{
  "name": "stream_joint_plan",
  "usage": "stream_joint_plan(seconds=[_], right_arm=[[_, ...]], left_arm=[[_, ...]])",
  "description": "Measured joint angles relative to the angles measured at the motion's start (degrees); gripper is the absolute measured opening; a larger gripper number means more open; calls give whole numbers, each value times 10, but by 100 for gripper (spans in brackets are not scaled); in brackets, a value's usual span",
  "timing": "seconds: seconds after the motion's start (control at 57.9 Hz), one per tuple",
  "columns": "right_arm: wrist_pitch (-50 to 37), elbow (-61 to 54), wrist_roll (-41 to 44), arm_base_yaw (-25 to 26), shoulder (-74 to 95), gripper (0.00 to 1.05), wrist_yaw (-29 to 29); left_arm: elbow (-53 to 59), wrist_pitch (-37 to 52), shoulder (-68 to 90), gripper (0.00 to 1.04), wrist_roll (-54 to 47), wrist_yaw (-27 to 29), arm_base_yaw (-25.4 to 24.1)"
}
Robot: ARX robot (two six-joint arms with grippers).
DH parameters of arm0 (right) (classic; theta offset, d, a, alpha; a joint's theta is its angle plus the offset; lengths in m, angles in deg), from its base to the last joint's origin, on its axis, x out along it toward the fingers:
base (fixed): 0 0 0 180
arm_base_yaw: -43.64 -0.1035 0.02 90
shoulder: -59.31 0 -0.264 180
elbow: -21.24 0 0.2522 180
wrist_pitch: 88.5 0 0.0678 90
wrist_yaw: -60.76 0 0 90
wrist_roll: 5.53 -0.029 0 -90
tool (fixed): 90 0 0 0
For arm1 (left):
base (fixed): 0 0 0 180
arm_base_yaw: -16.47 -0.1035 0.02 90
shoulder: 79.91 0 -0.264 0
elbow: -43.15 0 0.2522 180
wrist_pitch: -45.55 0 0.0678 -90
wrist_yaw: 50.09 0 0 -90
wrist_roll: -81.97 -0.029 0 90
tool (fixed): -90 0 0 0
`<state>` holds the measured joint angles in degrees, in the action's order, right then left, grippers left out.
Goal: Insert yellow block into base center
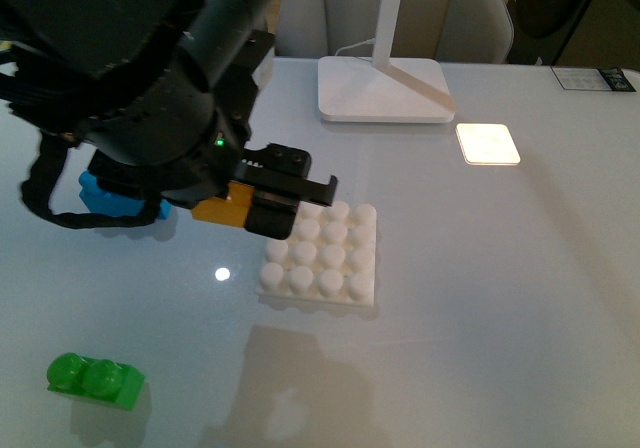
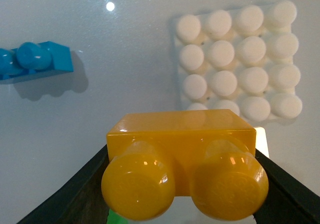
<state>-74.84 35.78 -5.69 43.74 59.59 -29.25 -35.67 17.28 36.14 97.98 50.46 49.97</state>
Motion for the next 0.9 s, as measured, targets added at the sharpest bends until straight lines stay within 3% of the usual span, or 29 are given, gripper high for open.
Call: stream_joint_plan(seconds=[0.242,0.898], right_arm=[[0,0,0,0,0,96,0],[0,0,0,0,0,96,0]], left_arm=[[-73,-26,59,65,50,15,32],[-134,22,173,64,72,20,18]])
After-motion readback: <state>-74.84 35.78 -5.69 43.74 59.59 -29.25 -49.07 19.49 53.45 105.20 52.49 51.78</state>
